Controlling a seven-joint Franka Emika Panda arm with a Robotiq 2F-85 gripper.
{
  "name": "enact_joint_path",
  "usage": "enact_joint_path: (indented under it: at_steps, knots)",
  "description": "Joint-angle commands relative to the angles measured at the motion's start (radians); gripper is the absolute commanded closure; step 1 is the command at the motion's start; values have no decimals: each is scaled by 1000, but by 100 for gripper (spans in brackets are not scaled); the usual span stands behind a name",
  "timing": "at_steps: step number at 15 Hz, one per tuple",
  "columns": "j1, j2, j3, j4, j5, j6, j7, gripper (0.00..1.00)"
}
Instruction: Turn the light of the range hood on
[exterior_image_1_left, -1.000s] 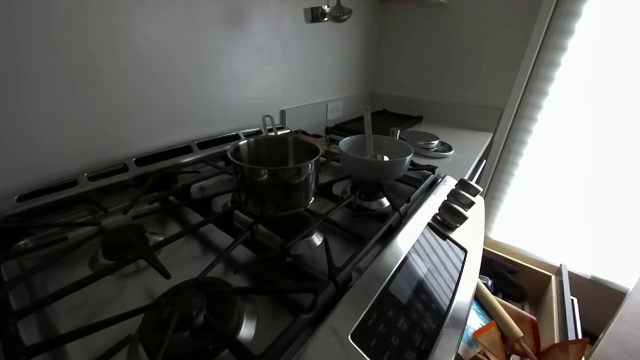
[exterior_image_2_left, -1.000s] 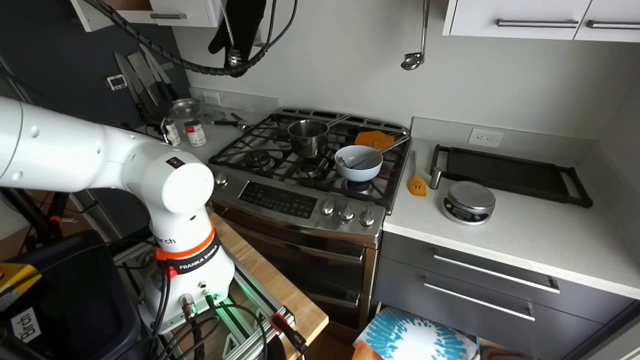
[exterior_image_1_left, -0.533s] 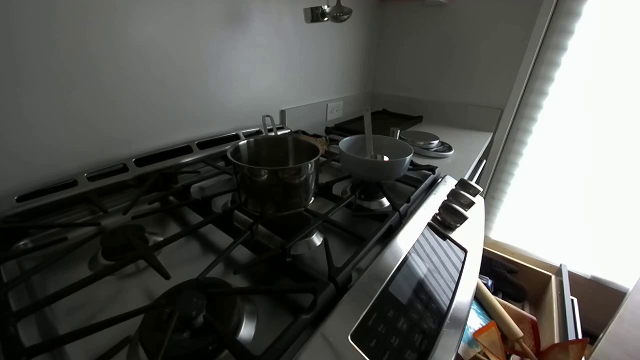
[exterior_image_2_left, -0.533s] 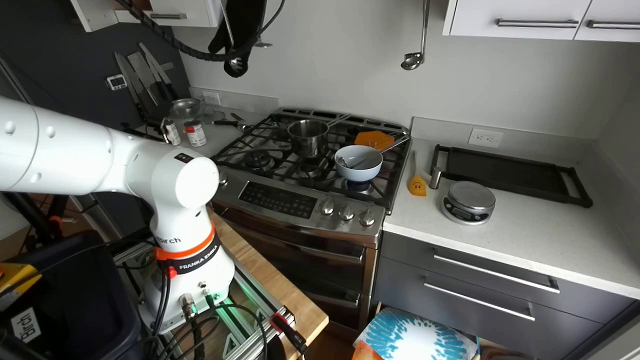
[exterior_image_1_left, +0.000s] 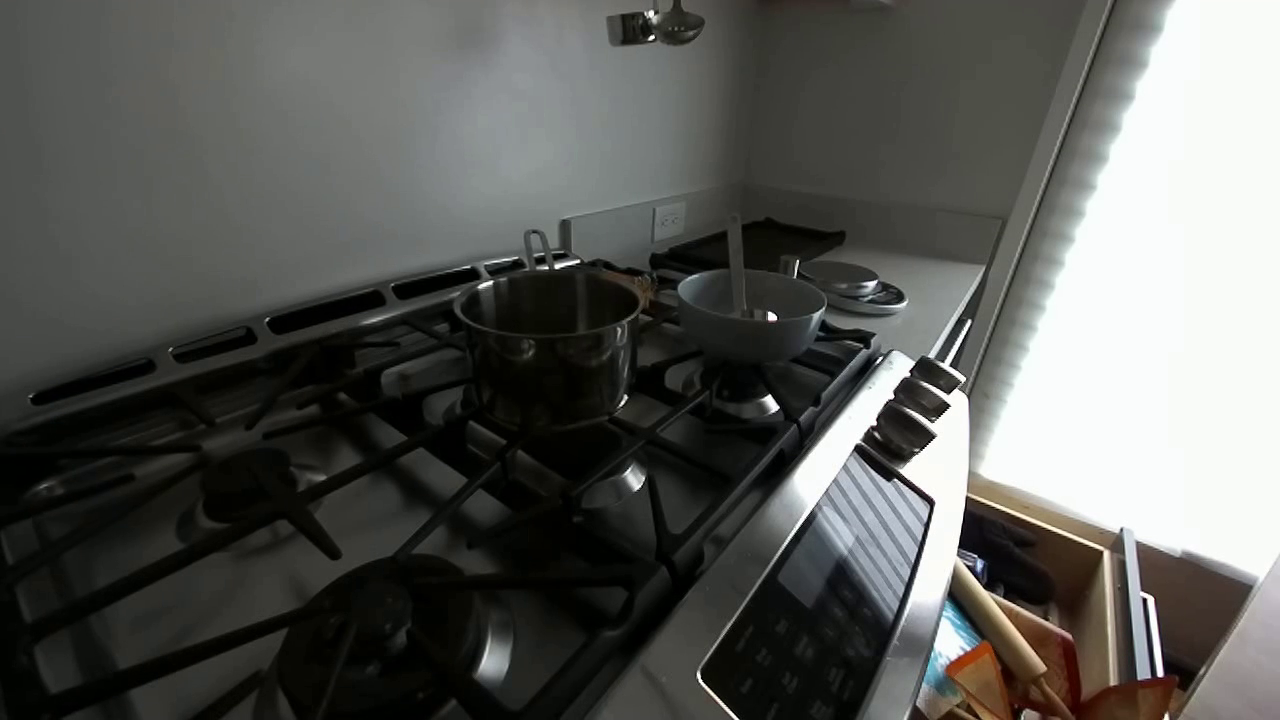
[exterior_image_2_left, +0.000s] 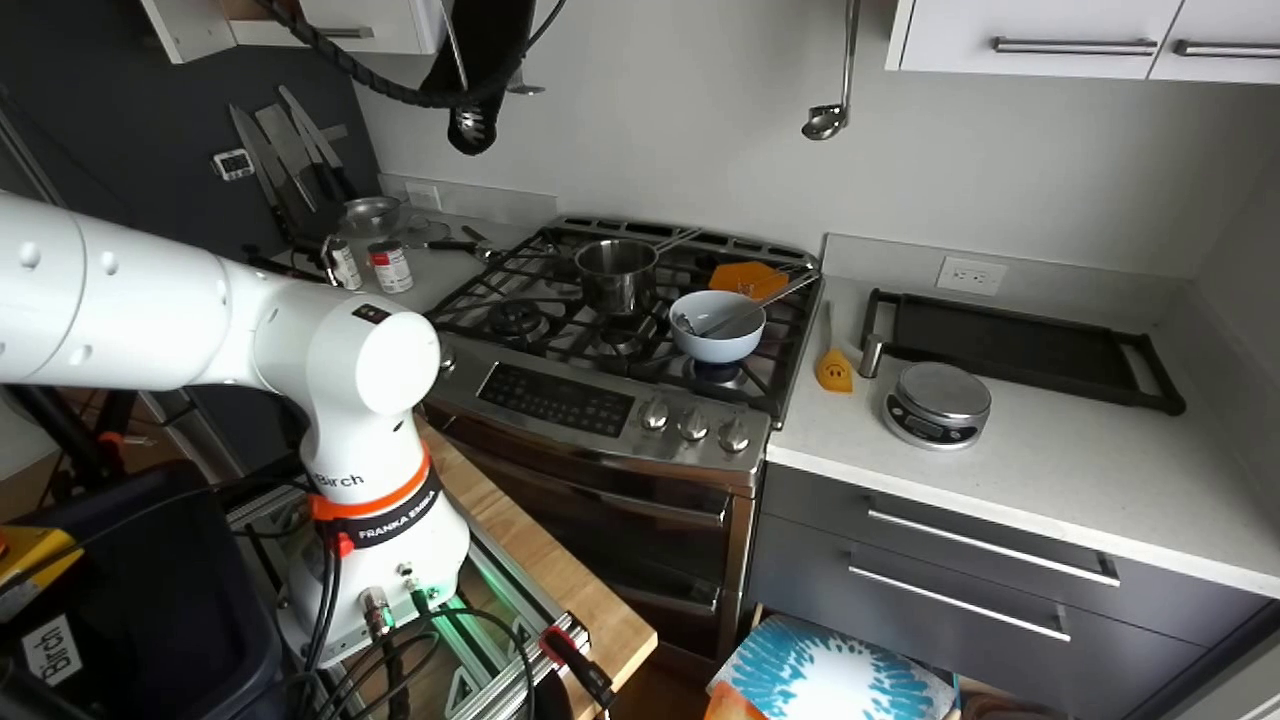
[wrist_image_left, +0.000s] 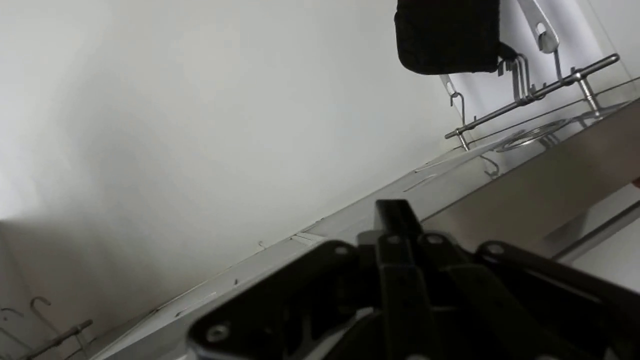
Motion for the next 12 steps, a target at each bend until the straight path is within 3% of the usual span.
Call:
enact_joint_path:
  at_steps: [1,12]
  knots:
    - [0,7,16,40,-19,-10,-1,100]
    - [22,127,30,155,-5,-15,-3,100]
